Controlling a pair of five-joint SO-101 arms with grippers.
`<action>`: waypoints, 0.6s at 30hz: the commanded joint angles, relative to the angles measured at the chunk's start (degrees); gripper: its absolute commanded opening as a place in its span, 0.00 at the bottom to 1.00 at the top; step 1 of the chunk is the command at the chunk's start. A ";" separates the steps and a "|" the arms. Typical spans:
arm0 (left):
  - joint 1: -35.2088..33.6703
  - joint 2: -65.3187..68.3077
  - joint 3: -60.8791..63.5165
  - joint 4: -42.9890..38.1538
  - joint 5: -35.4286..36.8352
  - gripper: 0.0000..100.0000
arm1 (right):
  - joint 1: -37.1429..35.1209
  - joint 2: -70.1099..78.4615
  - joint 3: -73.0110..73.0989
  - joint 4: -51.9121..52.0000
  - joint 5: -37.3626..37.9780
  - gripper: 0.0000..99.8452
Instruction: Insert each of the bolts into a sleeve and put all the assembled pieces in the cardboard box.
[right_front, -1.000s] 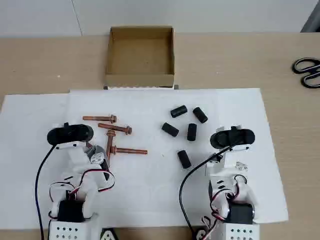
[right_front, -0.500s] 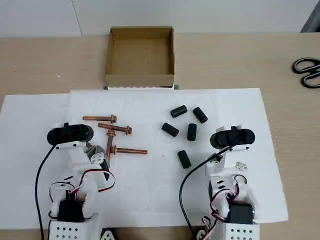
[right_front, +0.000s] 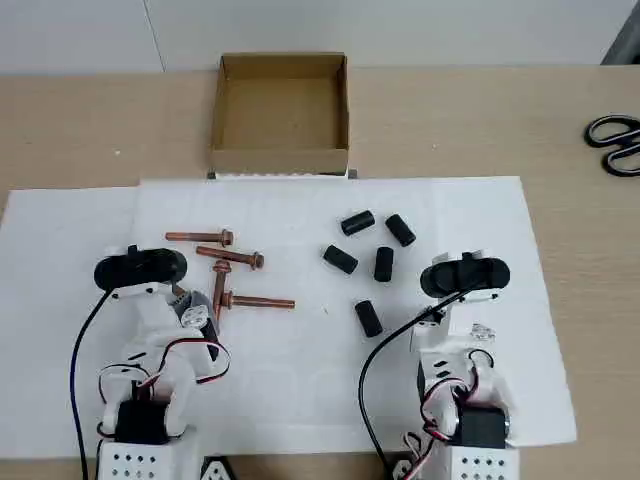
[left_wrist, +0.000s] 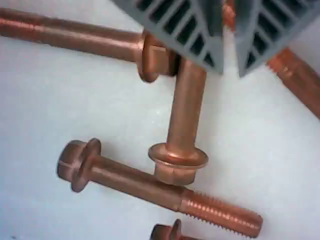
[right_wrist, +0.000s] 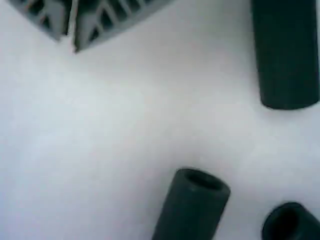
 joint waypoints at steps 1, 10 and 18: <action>0.35 -0.26 -0.22 -0.09 0.18 0.01 | 0.31 -0.84 -0.44 0.04 0.09 0.00; 2.55 -0.26 -0.13 -1.23 0.18 0.01 | 0.57 -0.84 -0.44 -0.22 0.00 0.00; -1.58 -0.26 -4.09 -4.13 -7.65 0.01 | 0.66 -0.84 -0.97 -1.36 0.09 0.00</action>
